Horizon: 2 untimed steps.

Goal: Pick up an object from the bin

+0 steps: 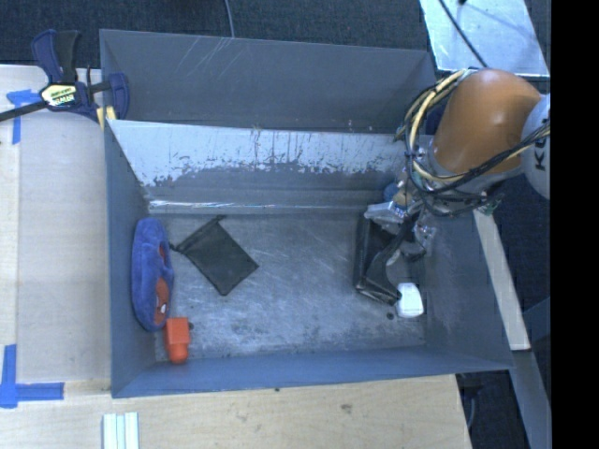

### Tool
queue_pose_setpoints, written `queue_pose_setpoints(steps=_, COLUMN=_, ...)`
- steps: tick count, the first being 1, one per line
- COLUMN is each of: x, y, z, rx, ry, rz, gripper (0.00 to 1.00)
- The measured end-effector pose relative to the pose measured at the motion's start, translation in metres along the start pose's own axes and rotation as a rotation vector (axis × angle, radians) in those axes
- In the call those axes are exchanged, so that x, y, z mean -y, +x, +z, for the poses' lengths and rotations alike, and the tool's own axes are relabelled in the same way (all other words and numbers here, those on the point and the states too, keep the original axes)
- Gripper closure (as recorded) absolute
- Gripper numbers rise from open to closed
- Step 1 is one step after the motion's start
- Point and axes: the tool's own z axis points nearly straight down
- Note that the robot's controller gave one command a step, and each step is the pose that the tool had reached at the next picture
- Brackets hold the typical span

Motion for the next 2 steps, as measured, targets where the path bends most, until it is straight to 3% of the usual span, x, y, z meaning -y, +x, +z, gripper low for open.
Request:
queue_pose_setpoints(steps=1, x=-0.0051, y=0.0045, z=-0.0017, rx=0.011, ry=0.016, rz=-0.002, gripper=1.0)
queue_pose_setpoints(steps=2, x=-0.0039, y=-0.0031, z=-0.0011, rx=-0.009, ry=0.012, rz=0.043, gripper=1.0)
